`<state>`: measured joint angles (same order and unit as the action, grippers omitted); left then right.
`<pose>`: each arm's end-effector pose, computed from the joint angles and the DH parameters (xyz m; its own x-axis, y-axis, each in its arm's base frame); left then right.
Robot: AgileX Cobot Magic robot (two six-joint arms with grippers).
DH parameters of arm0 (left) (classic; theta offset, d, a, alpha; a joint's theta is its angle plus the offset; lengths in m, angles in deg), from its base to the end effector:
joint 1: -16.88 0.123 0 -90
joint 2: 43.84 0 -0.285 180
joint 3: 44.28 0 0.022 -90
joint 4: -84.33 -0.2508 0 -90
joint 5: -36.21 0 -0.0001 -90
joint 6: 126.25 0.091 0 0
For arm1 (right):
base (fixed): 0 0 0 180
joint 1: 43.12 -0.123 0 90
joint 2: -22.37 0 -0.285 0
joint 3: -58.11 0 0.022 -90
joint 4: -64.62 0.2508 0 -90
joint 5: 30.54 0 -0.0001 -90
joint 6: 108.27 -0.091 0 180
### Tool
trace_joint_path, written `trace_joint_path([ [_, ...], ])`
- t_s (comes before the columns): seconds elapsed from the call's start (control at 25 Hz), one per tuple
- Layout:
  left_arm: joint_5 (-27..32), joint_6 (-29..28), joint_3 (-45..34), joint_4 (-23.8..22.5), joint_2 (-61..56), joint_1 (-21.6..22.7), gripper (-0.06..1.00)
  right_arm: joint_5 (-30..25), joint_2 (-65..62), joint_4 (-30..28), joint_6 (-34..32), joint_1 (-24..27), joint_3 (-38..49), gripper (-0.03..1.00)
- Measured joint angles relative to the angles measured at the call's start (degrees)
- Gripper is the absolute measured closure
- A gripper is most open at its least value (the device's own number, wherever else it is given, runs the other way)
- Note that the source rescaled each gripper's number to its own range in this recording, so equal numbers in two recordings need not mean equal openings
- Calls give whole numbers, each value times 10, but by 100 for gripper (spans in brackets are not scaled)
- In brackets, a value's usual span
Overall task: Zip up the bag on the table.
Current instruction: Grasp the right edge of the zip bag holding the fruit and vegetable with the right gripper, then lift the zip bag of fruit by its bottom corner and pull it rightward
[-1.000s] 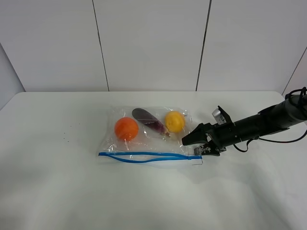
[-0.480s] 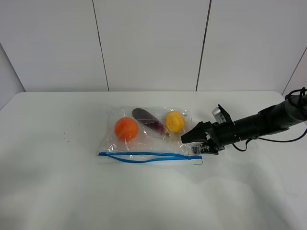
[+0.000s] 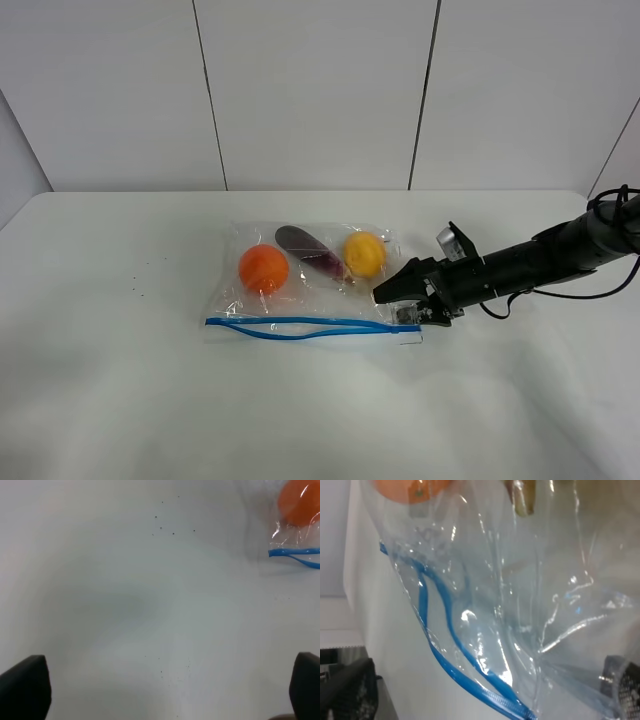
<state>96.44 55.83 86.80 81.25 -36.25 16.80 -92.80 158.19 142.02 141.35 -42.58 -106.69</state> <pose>-0.0043 0.0043 0.2764 -0.4510 0.0635 -0.8902 -0.0119 0.9969 0.0772 0.3510 0.0753 0.0674 -0.9809 -0.0371 -0.1907 -0.1832 0.5035 0.8443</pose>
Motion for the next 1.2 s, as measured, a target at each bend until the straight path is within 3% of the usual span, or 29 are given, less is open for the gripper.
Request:
trace_joint_path([
  [0.2,0,0,0,0,0,0,-6,-9,2,-6,-6,0,0,0],
  [0.52,0,0,0,0,0,0,-6,-9,2,-25,-19,0,0,38],
  [0.8,0,0,0,0,0,0,-6,-10,2,-28,-19,0,0,49],
  [1.08,0,0,0,0,0,0,-6,-10,2,-28,-21,0,0,93],
  [1.2,0,0,0,0,0,0,-6,-10,2,-28,-21,0,0,97],
])
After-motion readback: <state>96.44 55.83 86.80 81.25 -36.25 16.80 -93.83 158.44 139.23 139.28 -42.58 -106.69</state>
